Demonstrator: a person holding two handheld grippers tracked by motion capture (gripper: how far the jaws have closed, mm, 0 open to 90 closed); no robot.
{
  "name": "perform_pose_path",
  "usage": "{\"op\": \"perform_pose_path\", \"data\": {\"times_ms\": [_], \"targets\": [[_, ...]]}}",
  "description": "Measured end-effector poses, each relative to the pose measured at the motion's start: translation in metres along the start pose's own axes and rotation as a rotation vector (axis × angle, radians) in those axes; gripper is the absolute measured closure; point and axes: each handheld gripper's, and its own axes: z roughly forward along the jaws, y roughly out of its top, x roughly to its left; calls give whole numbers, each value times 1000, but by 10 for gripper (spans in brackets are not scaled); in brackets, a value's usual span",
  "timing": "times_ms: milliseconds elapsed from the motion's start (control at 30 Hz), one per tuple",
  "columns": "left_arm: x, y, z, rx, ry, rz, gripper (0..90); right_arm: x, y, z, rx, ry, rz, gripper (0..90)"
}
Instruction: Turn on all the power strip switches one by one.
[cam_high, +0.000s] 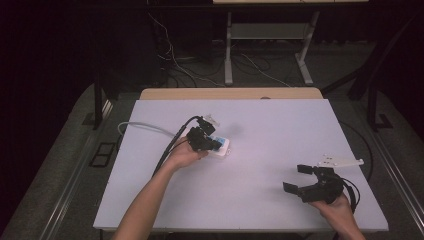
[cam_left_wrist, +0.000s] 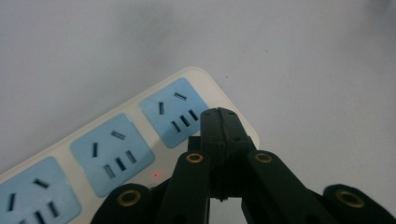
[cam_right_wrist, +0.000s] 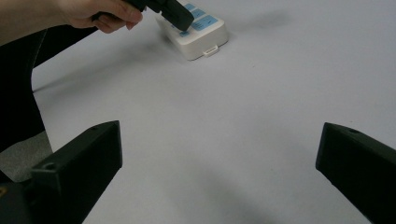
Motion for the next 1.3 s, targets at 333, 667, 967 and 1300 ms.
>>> {"op": "perform_pose_path", "data": {"times_ms": [333,667,967,1300], "targets": [[6,-3,-30,-101,-8,-53,848,1,0,0,-1,1,1,3],[6,-33,-67,-228,-34,-124,421,2,0,0,-4,6,3,4],[1,-56,-94,-249,2,-167,0,2,0,1,-4,6,1,3],[-11,-87,-108,-310,52,-197,0,2,0,1,-4,4,2,4]]}}
